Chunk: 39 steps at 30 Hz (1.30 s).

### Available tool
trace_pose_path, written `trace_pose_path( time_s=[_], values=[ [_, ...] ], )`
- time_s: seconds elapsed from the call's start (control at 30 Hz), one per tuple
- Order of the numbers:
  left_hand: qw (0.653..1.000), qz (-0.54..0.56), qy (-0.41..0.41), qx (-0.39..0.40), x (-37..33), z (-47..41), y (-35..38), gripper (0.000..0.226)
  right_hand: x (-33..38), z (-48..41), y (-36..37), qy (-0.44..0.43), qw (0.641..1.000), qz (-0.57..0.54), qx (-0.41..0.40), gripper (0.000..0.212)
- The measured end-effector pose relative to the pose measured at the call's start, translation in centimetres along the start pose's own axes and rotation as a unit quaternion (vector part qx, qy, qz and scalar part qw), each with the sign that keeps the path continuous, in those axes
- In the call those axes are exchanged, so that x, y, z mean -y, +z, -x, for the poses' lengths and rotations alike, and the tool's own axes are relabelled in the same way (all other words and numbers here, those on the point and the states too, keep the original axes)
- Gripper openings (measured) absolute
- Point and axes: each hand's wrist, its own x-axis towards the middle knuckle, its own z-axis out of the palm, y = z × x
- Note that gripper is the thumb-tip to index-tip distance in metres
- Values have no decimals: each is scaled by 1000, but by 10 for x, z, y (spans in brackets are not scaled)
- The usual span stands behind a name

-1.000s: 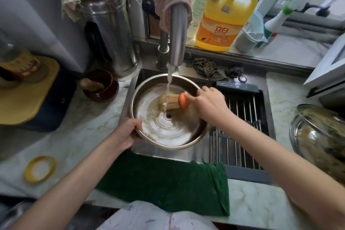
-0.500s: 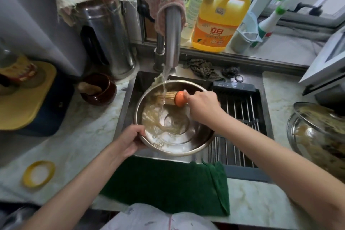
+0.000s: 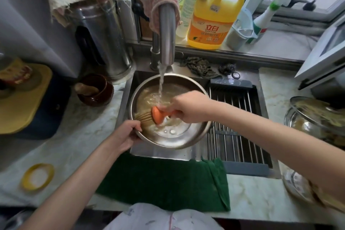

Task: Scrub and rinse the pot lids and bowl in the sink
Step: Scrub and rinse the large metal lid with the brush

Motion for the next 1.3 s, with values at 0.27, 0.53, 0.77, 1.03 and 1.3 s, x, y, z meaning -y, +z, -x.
trace_pose_path(
  time_s=[0.27,0.53,0.77,1.03,1.3],
  values=[
    [997,-64,-2,48,-3,-1,2,26,-28,-25,-12,197,951,237,-15,42],
    [991,-89,-76,71,-4,-5,8,28,-39,-33,3,-123,929,324,-133,41],
    [994,-112,-14,-5,-16,-8,5,45,-50,-17,26,152,936,317,8,54],
    [988,-42,130,-65,-8,-20,3,95,12,-6,43,237,944,27,228,28],
    [982,-67,171,-43,6,-20,1,101,24,-6,46,192,922,-321,99,38]
  ],
)
